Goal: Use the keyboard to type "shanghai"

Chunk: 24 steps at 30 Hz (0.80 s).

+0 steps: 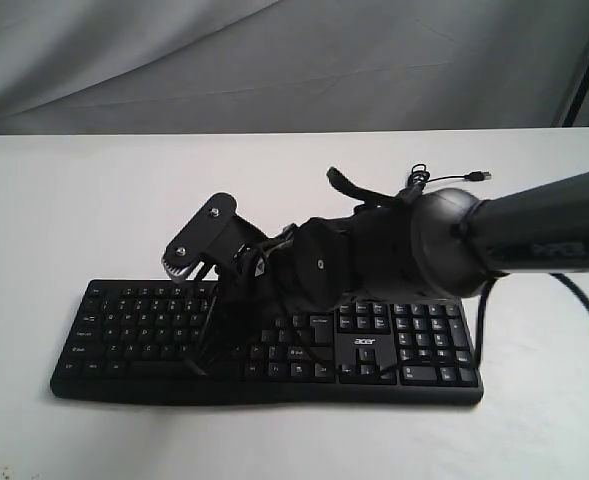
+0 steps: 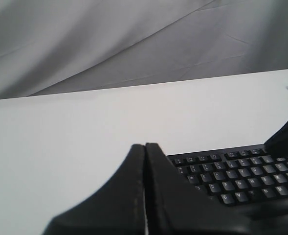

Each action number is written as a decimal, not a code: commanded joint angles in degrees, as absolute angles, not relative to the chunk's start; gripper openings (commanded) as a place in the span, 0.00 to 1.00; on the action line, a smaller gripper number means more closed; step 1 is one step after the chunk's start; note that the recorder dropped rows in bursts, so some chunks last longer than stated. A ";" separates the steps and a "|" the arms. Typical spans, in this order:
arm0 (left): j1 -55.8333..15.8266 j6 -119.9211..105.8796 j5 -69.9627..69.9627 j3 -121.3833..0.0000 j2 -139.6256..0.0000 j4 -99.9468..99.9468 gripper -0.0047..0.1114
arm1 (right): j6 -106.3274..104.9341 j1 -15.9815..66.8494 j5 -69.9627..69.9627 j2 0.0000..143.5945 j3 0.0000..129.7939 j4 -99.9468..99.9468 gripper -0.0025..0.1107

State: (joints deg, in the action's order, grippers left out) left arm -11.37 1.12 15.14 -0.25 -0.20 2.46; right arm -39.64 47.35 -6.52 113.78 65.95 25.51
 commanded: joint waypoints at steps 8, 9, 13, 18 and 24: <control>-11.60 1.28 14.87 0.00 0.00 2.51 0.04 | -38.11 54.27 2.10 92.25 47.08 18.61 0.02; -11.60 1.28 14.87 0.00 0.00 2.51 0.04 | -37.44 54.54 1.24 90.90 45.33 18.61 0.02; -11.60 1.28 14.87 0.00 0.00 2.51 0.04 | -37.22 54.90 0.71 88.81 40.58 18.61 0.02; -11.60 1.28 14.87 0.00 0.00 2.51 0.04 | -37.22 54.79 1.26 88.20 38.15 18.61 0.02; -11.60 1.28 14.87 0.00 0.00 2.51 0.04 | -37.22 54.90 1.49 80.39 33.66 18.61 0.02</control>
